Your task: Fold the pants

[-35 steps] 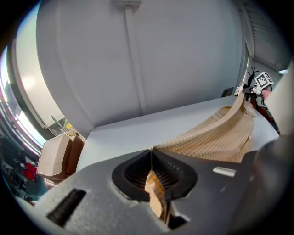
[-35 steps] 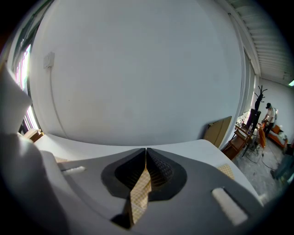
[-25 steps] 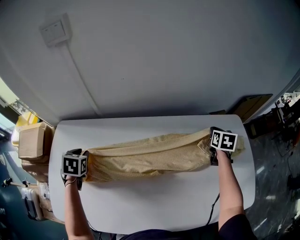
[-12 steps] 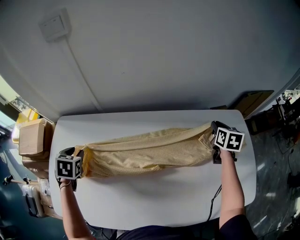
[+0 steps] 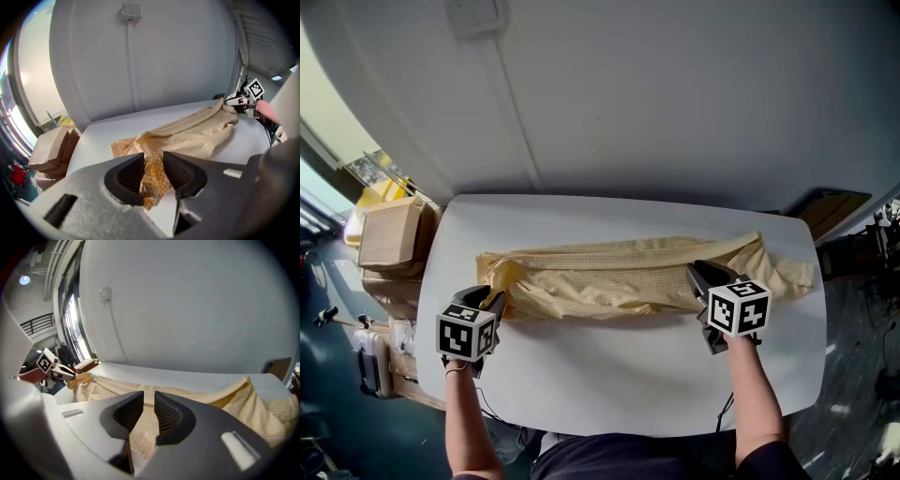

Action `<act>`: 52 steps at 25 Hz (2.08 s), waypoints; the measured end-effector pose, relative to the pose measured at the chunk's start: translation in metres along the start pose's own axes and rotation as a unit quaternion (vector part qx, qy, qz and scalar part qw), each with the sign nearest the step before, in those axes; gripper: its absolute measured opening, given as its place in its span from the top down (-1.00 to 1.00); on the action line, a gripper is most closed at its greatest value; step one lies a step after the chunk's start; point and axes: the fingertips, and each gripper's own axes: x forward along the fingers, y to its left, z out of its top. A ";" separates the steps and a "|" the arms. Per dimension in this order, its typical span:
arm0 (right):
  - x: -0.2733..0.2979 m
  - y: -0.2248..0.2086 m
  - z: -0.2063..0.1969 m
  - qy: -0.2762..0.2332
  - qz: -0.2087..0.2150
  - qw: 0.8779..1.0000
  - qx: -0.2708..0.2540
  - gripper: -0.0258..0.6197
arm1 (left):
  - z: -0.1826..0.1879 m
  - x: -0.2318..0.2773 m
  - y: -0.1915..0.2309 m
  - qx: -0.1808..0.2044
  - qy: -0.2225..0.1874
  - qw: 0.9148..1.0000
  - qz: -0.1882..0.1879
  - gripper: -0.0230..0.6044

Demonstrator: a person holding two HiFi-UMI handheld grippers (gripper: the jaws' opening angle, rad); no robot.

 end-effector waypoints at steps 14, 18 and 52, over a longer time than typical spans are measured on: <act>0.010 0.115 -0.022 0.009 0.078 0.996 -0.042 0.71 | -0.009 -0.059 0.089 -0.036 -0.076 0.979 0.187 0.54; 0.008 0.119 -0.029 0.013 0.082 0.996 -0.033 0.73 | 0.008 -0.046 0.088 -0.004 -0.072 0.981 0.182 0.63; 0.005 0.128 -0.050 0.056 0.106 0.992 -0.034 0.76 | -0.021 0.030 0.123 0.048 0.081 0.984 0.149 0.08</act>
